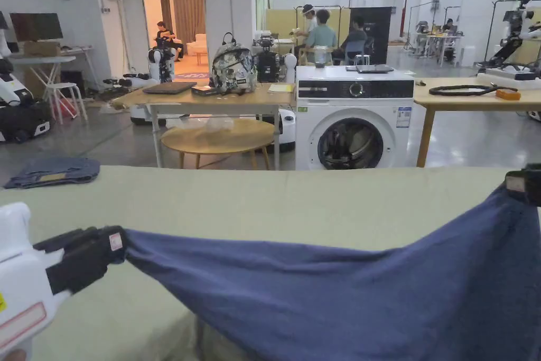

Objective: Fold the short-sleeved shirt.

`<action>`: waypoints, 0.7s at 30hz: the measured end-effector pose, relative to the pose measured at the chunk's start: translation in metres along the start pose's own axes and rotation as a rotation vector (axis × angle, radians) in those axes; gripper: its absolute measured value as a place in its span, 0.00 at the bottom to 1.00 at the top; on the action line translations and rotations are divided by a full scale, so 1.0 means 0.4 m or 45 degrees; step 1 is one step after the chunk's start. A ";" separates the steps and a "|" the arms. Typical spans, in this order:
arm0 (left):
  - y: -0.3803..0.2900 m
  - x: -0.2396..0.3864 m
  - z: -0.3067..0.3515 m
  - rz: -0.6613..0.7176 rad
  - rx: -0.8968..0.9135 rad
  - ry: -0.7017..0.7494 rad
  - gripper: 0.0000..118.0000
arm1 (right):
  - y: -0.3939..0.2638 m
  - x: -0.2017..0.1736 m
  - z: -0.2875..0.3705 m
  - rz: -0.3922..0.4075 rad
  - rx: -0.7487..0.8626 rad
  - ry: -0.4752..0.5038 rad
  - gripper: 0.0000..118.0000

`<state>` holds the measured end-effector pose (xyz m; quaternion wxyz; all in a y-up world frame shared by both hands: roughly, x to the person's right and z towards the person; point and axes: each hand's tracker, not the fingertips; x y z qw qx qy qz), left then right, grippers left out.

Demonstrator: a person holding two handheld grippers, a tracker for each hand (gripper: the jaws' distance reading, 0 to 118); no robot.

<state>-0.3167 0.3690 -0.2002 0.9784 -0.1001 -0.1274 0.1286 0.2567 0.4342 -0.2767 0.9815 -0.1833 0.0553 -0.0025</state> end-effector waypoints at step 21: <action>0.670 0.057 -0.337 -0.074 0.138 0.129 0.02 | 0.573 0.016 -0.103 -0.077 0.329 -0.269 0.01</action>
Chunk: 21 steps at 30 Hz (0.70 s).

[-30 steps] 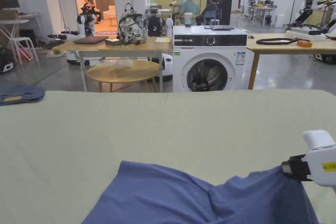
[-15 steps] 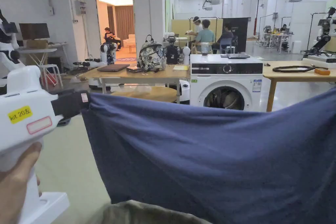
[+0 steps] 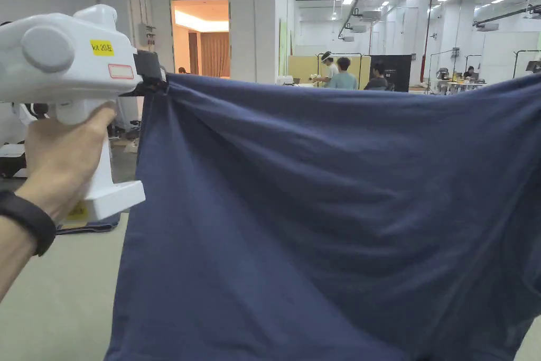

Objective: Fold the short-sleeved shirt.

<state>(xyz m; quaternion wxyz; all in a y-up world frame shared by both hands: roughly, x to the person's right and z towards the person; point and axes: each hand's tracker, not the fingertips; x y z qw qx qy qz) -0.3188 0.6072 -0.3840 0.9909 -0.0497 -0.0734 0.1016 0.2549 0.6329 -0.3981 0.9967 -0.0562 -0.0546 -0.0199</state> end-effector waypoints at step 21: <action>-0.051 -0.048 -0.235 -0.126 -0.088 0.176 0.02 | 0.061 -0.119 -0.191 0.052 -0.014 -0.037 0.01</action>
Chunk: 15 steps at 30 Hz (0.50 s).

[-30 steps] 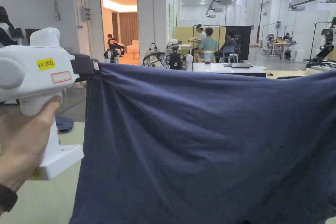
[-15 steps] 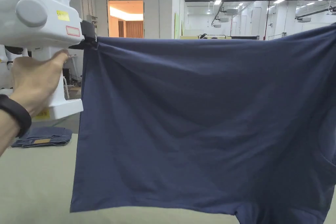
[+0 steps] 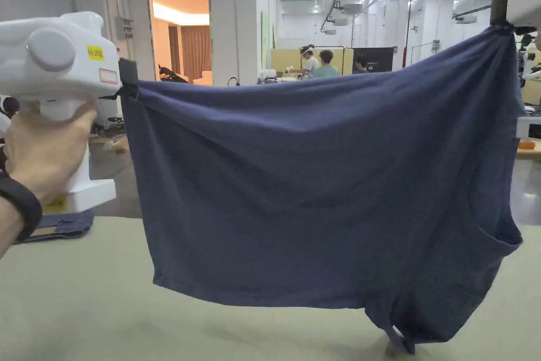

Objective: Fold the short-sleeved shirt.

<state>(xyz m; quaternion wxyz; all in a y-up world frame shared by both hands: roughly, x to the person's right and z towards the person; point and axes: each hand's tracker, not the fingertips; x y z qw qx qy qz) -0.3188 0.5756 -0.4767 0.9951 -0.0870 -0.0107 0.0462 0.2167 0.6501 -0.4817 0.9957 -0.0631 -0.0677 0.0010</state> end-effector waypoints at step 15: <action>-0.572 -0.097 0.151 0.319 -0.236 -0.181 0.02 | -0.505 0.058 0.153 -0.067 -0.187 0.183 0.01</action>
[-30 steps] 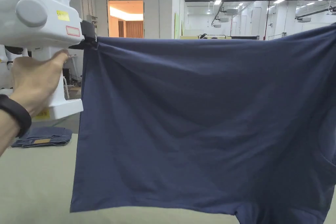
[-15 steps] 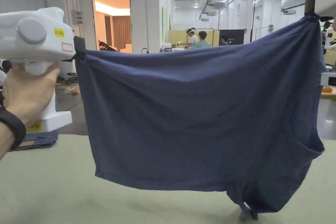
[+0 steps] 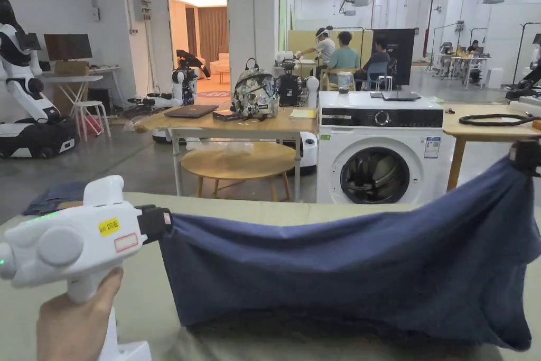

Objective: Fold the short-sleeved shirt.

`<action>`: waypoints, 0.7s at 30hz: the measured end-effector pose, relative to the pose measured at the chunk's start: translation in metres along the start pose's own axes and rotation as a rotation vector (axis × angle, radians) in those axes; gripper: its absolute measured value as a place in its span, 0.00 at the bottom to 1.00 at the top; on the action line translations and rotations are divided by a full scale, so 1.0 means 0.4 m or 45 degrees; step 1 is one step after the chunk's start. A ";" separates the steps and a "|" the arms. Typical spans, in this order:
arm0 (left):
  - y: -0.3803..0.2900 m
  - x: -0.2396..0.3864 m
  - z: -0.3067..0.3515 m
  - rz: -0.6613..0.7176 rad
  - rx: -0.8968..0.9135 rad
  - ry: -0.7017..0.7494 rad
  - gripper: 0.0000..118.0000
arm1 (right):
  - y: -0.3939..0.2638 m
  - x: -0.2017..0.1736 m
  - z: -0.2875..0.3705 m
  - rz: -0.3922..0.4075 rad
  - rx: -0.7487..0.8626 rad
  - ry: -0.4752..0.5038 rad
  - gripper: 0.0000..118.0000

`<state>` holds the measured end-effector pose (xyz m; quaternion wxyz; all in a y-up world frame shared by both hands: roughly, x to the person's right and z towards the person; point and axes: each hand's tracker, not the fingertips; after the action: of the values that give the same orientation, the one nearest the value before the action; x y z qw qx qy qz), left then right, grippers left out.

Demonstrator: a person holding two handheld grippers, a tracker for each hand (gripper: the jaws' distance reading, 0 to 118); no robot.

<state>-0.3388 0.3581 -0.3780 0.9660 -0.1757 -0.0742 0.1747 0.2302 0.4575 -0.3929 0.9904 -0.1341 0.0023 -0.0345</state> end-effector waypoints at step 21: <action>-0.706 -0.135 0.500 0.122 -0.382 0.238 0.02 | -0.917 0.104 0.620 -0.456 -0.452 -0.148 0.01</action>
<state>-0.3419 0.1534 -0.0938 0.9222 -0.3367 -0.0009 0.1903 0.2504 0.1676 -0.0560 0.9278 -0.3060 -0.0726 -0.2005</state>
